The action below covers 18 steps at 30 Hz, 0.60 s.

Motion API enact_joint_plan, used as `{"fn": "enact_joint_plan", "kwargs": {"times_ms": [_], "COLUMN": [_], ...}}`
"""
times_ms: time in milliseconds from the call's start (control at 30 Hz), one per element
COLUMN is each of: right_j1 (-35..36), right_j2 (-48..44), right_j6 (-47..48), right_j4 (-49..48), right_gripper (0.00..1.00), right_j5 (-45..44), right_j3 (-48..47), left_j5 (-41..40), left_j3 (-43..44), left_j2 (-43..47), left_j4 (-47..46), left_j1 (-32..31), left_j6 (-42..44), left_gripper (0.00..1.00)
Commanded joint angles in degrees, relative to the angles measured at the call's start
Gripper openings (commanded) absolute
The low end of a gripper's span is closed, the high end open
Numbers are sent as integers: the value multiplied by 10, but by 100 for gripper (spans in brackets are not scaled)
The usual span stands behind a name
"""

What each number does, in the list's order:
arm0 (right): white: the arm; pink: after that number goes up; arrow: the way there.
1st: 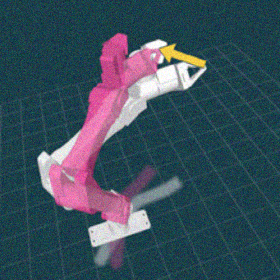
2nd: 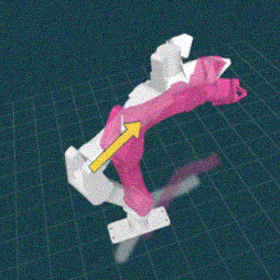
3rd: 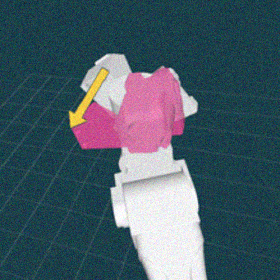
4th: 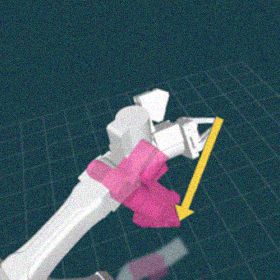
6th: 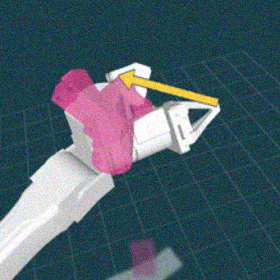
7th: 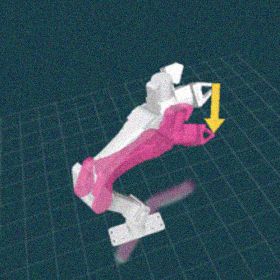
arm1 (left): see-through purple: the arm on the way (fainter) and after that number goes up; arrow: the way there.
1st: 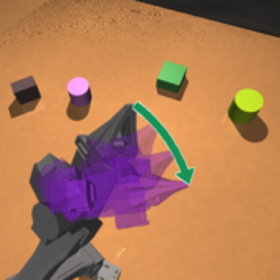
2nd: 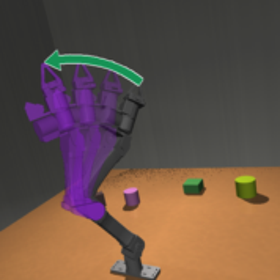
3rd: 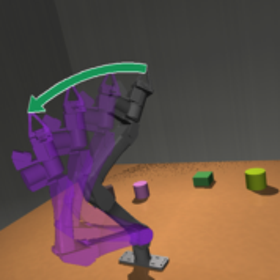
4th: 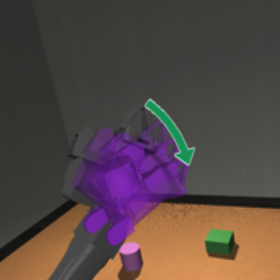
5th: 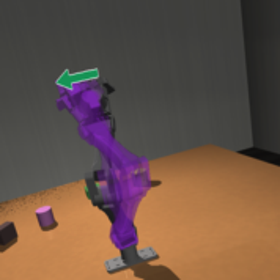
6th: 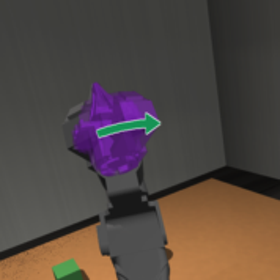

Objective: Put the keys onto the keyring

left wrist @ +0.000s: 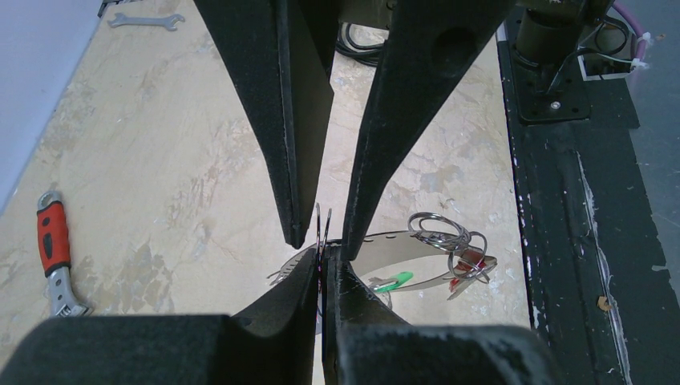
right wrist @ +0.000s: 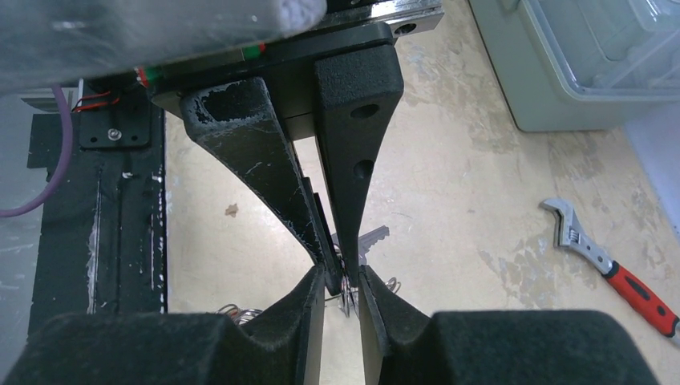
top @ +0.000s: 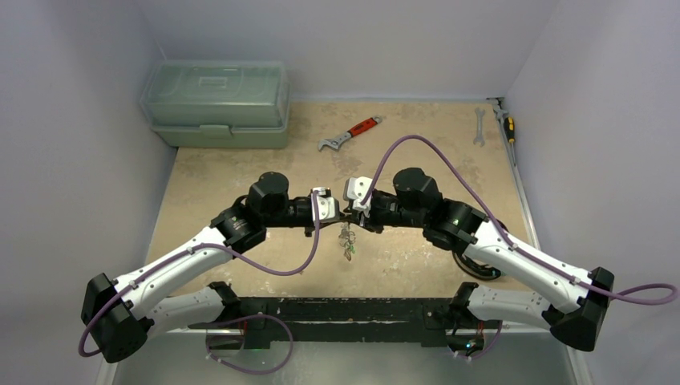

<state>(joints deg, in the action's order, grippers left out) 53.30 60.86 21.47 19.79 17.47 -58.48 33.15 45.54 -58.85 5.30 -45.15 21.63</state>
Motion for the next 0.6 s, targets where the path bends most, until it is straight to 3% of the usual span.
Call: {"fn": "enact_joint_plan", "kwargs": {"times_ms": [0,567], "right_j1": [2,2], "right_j2": [1,-5], "right_j6": [-5,-8], "right_j4": [-5,-5], "right_gripper": [23,19], "right_j5": [-5,-10], "right_j3": [-1,6], "left_j5": [12,16], "left_j3": [24,24], "left_j2": [15,18], "left_j4": [-33,-36], "left_j1": [-3,-2], "left_j6": [-5,-8], "left_gripper": [0,0]}}
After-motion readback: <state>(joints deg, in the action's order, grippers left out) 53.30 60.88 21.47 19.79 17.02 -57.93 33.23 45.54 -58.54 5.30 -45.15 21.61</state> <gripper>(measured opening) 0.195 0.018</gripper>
